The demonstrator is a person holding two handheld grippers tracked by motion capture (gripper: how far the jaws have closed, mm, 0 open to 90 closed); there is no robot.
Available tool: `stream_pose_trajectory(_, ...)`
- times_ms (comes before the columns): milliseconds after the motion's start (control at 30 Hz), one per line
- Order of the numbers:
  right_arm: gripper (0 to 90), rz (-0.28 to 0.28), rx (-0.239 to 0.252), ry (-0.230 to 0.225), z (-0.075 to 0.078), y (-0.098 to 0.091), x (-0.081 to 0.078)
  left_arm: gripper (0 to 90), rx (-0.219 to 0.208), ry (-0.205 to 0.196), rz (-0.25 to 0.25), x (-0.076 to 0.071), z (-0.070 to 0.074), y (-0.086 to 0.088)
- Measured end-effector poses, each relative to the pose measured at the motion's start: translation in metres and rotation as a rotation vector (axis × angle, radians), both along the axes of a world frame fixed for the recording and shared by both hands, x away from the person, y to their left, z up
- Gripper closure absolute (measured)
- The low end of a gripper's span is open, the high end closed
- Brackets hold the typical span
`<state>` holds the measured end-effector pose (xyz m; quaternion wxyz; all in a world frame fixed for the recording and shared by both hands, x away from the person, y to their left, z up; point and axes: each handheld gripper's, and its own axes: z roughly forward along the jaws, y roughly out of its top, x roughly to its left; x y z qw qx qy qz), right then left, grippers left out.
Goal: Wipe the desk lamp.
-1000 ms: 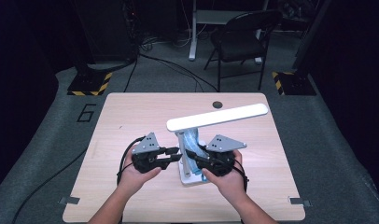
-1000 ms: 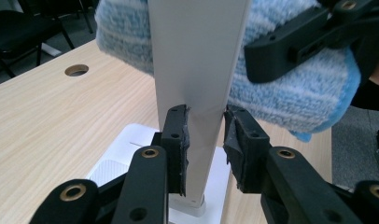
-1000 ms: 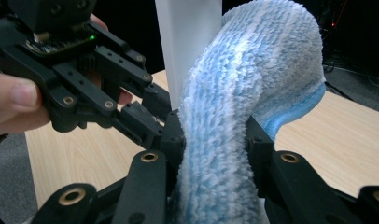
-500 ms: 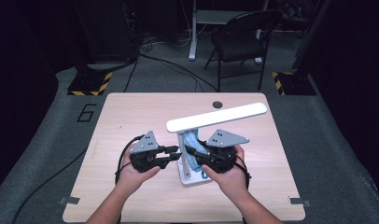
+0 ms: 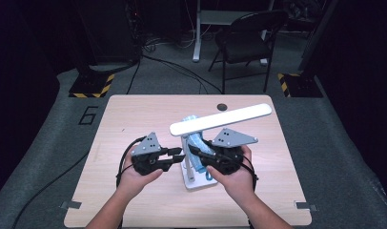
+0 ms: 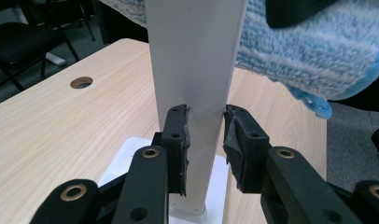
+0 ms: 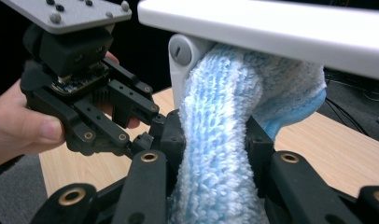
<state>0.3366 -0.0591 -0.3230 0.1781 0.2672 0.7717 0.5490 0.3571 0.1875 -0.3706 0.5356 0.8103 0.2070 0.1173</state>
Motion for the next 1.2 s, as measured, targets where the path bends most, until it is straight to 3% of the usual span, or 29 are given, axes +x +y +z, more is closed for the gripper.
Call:
stream_pose_trajectory(100,68.1,-0.001,0.019,0.001,0.004,-0.001,0.0,70.1,0.007,0.0,-0.01,0.0,0.002,0.0)
stream_pose_trajectory(233,68.1,0.002,0.003,-0.015,0.005,-0.001,-0.001,70.3,0.006,-0.001,-0.005,0.0,0.002,-0.001)
stream_pose_trajectory(633,69.4,0.01,-0.01,-0.036,-0.007,-0.002,0.0,70.3,0.002,-0.006,-0.003,0.0,0.002,-0.002)
stream_pose_trajectory(933,69.4,0.005,-0.039,0.013,-0.024,-0.001,0.002,70.3,-0.002,-0.006,0.0,0.0,0.001,-0.001)
stream_pose_trajectory(1200,69.4,0.007,-0.058,0.026,-0.031,-0.002,0.004,70.4,-0.002,-0.009,-0.001,0.0,0.002,-0.002)
